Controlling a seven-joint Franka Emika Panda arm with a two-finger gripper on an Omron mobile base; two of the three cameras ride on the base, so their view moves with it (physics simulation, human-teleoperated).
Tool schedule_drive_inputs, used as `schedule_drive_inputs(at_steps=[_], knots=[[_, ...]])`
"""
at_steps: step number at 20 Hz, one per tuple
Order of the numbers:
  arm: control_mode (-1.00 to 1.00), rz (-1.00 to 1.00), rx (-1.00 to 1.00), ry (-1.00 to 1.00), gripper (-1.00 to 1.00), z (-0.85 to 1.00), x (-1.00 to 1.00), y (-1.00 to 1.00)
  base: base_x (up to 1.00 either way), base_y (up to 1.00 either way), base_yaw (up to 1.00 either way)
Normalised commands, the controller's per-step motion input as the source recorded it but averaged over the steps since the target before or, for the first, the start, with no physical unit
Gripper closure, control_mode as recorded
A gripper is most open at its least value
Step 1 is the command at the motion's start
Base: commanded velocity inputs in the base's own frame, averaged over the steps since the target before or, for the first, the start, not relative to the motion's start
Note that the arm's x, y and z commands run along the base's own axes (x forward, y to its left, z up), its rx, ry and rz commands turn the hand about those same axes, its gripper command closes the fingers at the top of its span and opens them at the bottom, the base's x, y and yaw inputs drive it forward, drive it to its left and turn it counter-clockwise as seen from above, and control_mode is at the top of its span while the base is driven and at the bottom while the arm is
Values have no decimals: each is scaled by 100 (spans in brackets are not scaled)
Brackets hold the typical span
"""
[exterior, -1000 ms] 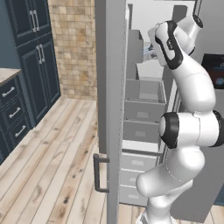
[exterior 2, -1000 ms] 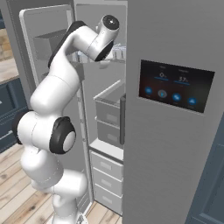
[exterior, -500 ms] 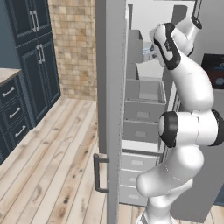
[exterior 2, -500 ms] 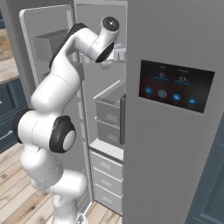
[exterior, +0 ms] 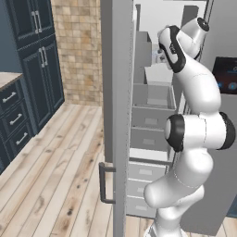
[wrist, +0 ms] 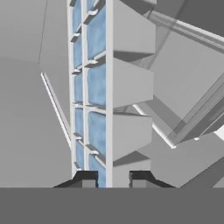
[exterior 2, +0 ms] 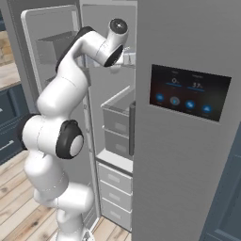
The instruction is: The ice cube tray has been filled with water. Take the tray and place it in the freezer to make ice. Close the freezer door after placing the tray.
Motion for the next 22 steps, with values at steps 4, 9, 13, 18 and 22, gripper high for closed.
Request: schedule_drive_inputs(at_steps=[4,9,13,18,22], knots=[[-100,-5,0,0,100,0,28,-19,0,0,0],[-100,-5,0,0,100,-1,33,-18,0,0,0],[-100,-4,0,0,100,-12,36,-21,0,0,0],[-100,-2,0,0,100,-24,32,-23,0,0,0],[-100,0,0,0,100,-37,34,-12,0,0,0]])
